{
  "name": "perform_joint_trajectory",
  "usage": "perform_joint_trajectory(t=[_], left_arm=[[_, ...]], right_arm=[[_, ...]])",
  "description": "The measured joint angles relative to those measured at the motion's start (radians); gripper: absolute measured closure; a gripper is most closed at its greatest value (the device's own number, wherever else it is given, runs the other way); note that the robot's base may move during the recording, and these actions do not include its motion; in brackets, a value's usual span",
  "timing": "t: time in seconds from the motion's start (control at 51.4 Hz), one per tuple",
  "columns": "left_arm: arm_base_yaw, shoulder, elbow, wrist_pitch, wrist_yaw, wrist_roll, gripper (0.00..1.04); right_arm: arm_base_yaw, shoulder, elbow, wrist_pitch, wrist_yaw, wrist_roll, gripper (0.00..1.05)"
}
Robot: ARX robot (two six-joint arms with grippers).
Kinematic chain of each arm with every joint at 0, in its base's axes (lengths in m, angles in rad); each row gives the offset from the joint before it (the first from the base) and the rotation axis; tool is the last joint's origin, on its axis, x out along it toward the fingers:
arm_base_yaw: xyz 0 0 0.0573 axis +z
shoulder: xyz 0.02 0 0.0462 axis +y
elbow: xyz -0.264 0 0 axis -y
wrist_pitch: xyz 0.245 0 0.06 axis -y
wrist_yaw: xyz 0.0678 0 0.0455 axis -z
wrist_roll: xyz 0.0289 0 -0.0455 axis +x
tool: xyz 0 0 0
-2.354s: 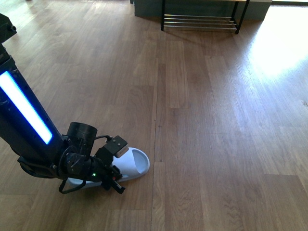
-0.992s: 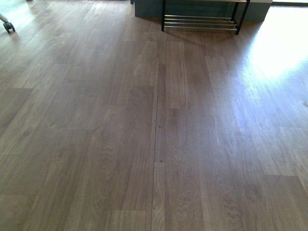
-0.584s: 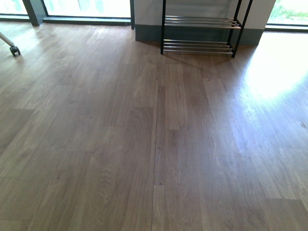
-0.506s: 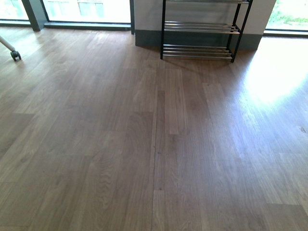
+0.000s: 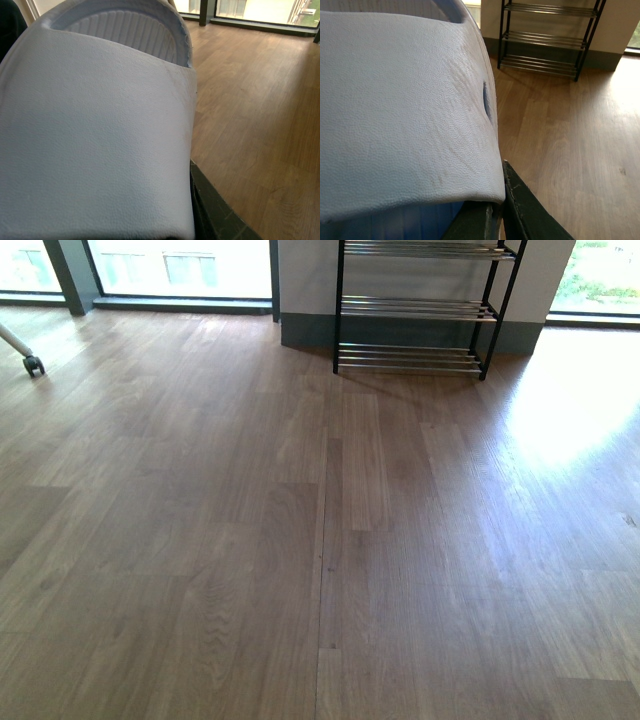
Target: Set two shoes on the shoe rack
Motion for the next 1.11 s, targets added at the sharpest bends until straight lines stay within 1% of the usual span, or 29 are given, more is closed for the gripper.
perform_joint_trajectory(t=[1.109], left_arm=[[-0.001,0.001,0.002,0.0,0.001,-0.002,1.03]], right_arm=[[0.0,0.0,-0.001,0.0,0.0,0.0,1.03]])
